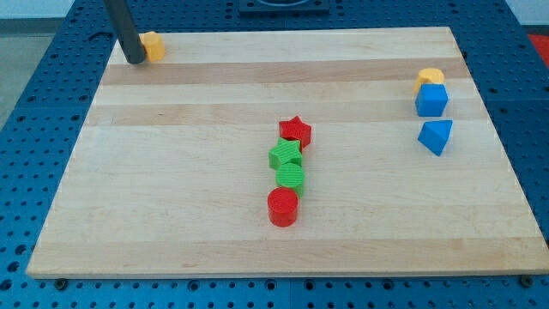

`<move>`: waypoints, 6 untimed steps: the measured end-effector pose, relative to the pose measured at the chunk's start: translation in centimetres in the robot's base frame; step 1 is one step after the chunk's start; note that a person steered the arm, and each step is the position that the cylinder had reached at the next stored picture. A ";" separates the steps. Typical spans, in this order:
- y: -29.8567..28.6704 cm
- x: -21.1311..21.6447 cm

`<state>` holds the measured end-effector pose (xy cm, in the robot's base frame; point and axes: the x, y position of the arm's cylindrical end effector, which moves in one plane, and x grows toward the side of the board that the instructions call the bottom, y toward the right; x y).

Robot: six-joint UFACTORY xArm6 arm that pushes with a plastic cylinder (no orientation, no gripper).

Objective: Push the yellow heart to the right side of the board

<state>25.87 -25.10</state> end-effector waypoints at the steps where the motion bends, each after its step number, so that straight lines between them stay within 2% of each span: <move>1: 4.7 3.1; 5: 47.4 6.1; 6: 54.6 6.1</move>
